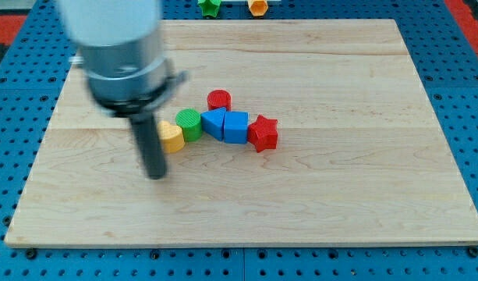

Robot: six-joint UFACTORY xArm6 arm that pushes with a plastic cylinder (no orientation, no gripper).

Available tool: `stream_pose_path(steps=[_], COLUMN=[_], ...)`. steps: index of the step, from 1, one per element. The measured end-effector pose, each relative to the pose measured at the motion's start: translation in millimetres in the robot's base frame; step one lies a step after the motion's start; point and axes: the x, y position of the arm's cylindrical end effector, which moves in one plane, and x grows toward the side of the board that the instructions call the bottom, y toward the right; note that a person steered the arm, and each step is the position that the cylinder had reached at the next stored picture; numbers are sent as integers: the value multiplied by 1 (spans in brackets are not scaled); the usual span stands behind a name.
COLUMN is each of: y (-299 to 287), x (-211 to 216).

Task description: Move the red star to the top right of the blue cube

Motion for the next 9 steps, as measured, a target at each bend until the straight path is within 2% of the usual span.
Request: stream_pose_path(steps=[1, 2, 3, 4, 5, 6, 7, 8, 9], y=[1, 62, 92, 68, 120, 183, 214, 197, 206], x=[-25, -53, -58, -5, 25, 20, -7, -29, 0])
